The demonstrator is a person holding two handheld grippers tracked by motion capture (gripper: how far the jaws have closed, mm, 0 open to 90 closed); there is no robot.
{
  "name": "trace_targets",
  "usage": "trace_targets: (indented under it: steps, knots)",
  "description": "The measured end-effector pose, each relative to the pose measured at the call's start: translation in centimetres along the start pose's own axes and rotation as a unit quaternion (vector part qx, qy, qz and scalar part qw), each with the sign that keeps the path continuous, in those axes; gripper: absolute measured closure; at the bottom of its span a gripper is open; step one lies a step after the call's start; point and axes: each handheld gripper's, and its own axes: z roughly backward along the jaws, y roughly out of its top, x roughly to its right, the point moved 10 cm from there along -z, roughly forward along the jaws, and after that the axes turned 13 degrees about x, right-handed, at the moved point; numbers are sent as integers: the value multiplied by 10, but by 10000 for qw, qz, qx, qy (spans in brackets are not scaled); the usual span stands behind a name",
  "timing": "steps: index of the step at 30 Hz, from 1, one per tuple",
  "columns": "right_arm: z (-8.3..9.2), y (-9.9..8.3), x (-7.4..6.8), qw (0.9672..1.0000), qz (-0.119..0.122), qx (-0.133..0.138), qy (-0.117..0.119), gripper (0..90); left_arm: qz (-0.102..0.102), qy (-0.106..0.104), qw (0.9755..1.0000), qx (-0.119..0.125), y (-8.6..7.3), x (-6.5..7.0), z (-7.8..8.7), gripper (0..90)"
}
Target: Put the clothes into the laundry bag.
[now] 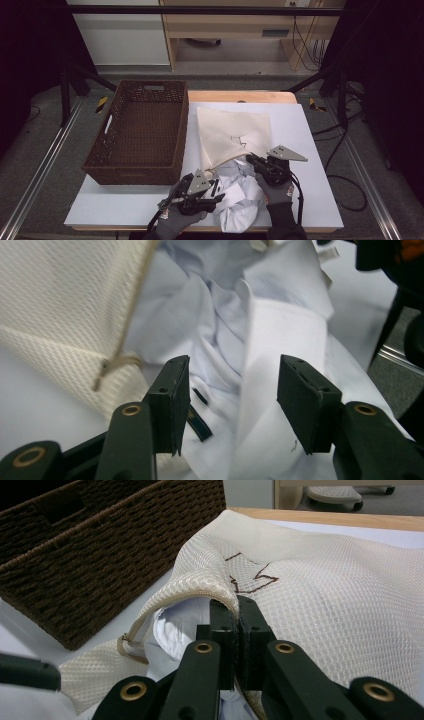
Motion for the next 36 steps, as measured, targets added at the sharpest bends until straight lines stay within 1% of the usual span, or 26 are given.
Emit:
trace_targets:
  steps: [2,4,6,7,8,9,10,11,12,13,14,15,16,17,19,21,22,25,27,28,30,31,33,34,35,36]
  knots:
    - [0,0,0,10000,6,-8,2,879,-2,-51,9999,-114,-8,6,-6,454]
    - [0,0,0,10000,6,-19,4,879,20,-78,9996,-252,-17,9,-16,458]
    - [0,0,0,10000,-1,-16,3,879,68,-120,9991,-411,-27,11,-26,486]
    - [0,0,0,10000,-10,-15,10,879,123,-145,9987,-476,-30,12,-29,526]
    - [0,0,0,10000,-9,-14,12,879,236,-234,9976,-605,-35,13,-34,562]
    - [0,0,0,10000,-15,-14,15,879,297,-281,9968,-683,-39,14,-37,638]
    - [0,-1,0,10000,-14,-16,17,879,269,-308,9964,-736,-41,15,-39,688]
    - [0,-1,0,10000,-20,-20,24,879,212,-313,9963,-769,-41,15,-40,769]
    - [0,-1,0,10000,-20,-20,24,879,212,-313,9963,-769,-41,15,-40,810]
    - [-1,-1,0,10000,-24,-22,19,880,202,-335,9957,-835,-39,15,-40,850]
    - [-1,-1,1,10000,-23,-28,15,880,133,-334,9961,-807,-33,16,-39,857]
    - [-1,-2,1,10000,-21,-33,13,880,109,-304,9965,-767,-29,16,-38,859]
    - [-1,-2,1,10000,-17,-36,15,880,31,-254,9975,-654,-20,16,-37,861]
    - [-1,-2,0,10000,-20,-34,22,880,-10,-225,9980,-595,-15,16,-36,861]
    - [-1,-1,0,10000,-20,-33,23,880,-45,-140,9989,-442,1,12,-37,862]
    - [-1,-1,-1,10000,-23,-19,23,880,-93,-67,9990,-428,10,8,-40,862]
    - [-1,-1,-1,10000,-18,-16,23,880,-121,-8,9990,-438,14,5,-44,862]
    - [0,0,-1,10000,-5,-5,6,881,-239,240,9979,-555,14,-8,-59,861]
    - [0,1,-1,10000,-11,5,31,881,-142,324,9975,-608,11,-17,-71,861]
    - [0,1,-1,10000,-11,5,31,881,-142,324,9975,-608,11,-17,-71,861]
    - [1,1,-1,10000,-11,10,33,881,28,537,9969,-572,7,-31,-85,860]
    - [1,1,-1,10000,-11,10,33,881,28,537,9969,-572,7,-31,-85,859]
    - [1,2,-1,10000,-10,13,36,880,84,640,9967,-485,6,-36,-92,858]
    - [1,2,-1,10000,-12,12,37,880,94,731,9963,-441,6,-38,-95,857]
    - [1,2,-1,10000,-16,15,40,880,40,841,9956,-418,6,-42,-98,856]
    - [1,2,-2,10000,-8,13,47,881,49,910,9951,-386,5,-44,-101,854]
